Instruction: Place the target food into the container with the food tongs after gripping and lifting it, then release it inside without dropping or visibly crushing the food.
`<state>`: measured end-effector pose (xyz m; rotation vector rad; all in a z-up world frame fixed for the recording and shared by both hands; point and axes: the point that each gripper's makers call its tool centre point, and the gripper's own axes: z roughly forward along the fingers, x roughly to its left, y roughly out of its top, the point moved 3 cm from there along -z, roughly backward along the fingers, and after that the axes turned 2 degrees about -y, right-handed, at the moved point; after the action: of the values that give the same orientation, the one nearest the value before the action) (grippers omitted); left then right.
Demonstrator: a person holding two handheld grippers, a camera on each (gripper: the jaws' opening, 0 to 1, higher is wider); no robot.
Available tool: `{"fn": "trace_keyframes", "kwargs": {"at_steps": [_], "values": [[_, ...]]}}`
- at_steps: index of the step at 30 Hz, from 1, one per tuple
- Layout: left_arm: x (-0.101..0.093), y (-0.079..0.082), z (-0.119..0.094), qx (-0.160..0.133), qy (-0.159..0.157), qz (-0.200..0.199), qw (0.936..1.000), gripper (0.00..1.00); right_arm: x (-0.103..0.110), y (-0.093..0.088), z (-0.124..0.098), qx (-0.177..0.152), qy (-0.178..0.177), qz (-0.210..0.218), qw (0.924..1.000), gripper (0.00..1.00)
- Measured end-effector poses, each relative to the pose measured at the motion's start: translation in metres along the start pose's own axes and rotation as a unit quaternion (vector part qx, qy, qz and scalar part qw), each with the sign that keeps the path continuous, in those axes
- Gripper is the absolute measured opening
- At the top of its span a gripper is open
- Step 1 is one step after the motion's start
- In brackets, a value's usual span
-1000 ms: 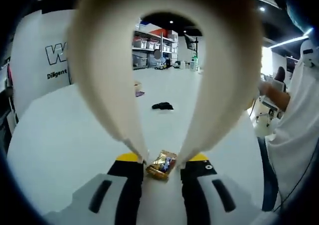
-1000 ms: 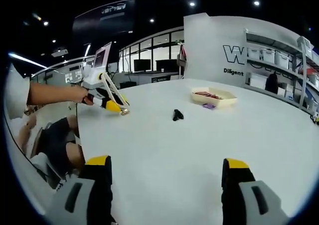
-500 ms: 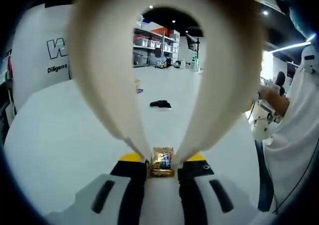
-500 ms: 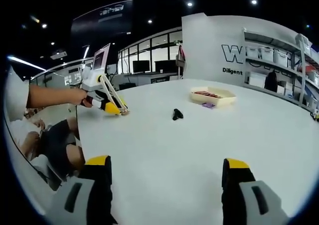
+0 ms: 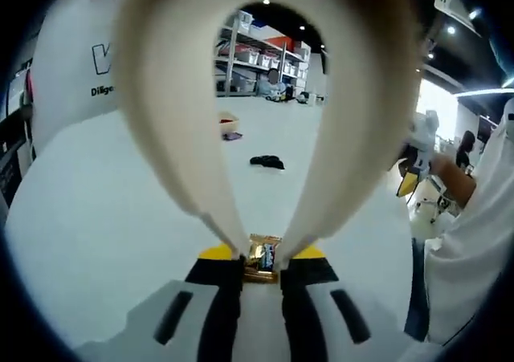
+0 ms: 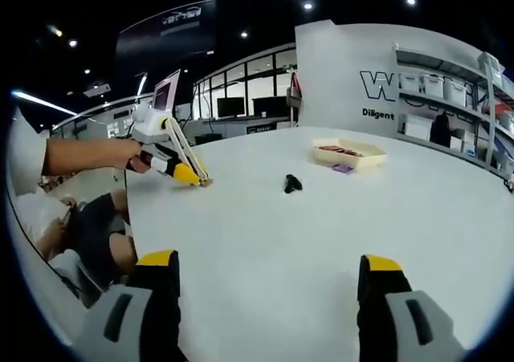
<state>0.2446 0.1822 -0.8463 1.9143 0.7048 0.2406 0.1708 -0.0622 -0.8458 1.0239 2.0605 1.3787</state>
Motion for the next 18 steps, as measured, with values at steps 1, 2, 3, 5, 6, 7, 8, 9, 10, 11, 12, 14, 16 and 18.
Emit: {"fn": "trace_keyframes", "kwargs": {"at_steps": [1, 2, 3, 5, 6, 7, 8, 9, 10, 11, 12, 14, 16, 18], "values": [[0.001, 0.000, -0.001, -0.003, -0.001, -0.004, 1.0000, 0.16, 0.000, 0.000, 0.000, -0.001, 0.001, 0.002, 1.0000, 0.91], [0.001, 0.000, -0.001, -0.015, -0.002, -0.042, 0.9990, 0.16, -0.001, 0.001, -0.001, -0.003, -0.001, 0.004, 1.0000, 0.91], [0.002, 0.000, -0.001, -0.020, -0.004, -0.048, 0.9987, 0.16, -0.001, 0.001, -0.001, -0.004, -0.001, 0.004, 1.0000, 0.91], [0.000, 0.002, 0.001, -0.041, -0.018, -0.098, 0.9942, 0.16, -0.002, 0.000, -0.002, -0.002, -0.002, 0.004, 1.0000, 0.91], [0.001, 0.005, 0.002, -0.053, -0.016, -0.102, 0.9932, 0.16, -0.003, 0.000, -0.002, -0.002, -0.003, 0.004, 1.0000, 0.91], [0.003, 0.007, 0.004, -0.060, -0.008, -0.112, 0.9919, 0.17, -0.004, 0.000, -0.003, -0.001, -0.004, 0.004, 1.0000, 0.91], [0.000, 0.008, 0.006, -0.059, -0.016, -0.111, 0.9920, 0.17, -0.005, -0.001, -0.003, -0.001, -0.005, 0.005, 1.0000, 0.91], [-0.002, 0.016, 0.008, -0.079, -0.023, -0.113, 0.9902, 0.17, -0.006, -0.001, -0.004, 0.000, -0.006, 0.005, 1.0000, 0.91], [-0.001, 0.023, 0.010, -0.092, -0.022, -0.132, 0.9866, 0.17, -0.007, -0.001, -0.004, 0.000, -0.008, 0.005, 1.0000, 0.91], [-0.005, 0.027, 0.012, -0.092, -0.043, -0.153, 0.9829, 0.17, -0.008, -0.001, -0.005, 0.001, -0.009, 0.005, 0.9999, 0.91], [0.000, 0.034, 0.014, -0.107, -0.028, -0.132, 0.9851, 0.17, -0.009, 0.000, -0.006, 0.001, -0.011, 0.005, 0.9999, 0.91], [-0.004, 0.039, 0.019, -0.103, -0.048, -0.144, 0.9831, 0.17, -0.011, 0.000, -0.007, 0.001, -0.013, 0.005, 0.9999, 0.91], [-0.009, 0.041, 0.028, -0.091, -0.033, -0.094, 0.9909, 0.17, -0.014, 0.002, -0.009, 0.000, -0.016, 0.007, 0.9998, 0.91], [-0.012, 0.045, 0.033, -0.108, -0.048, -0.120, 0.9858, 0.17, -0.016, 0.005, -0.011, -0.006, -0.018, 0.009, 0.9998, 0.91]]}}
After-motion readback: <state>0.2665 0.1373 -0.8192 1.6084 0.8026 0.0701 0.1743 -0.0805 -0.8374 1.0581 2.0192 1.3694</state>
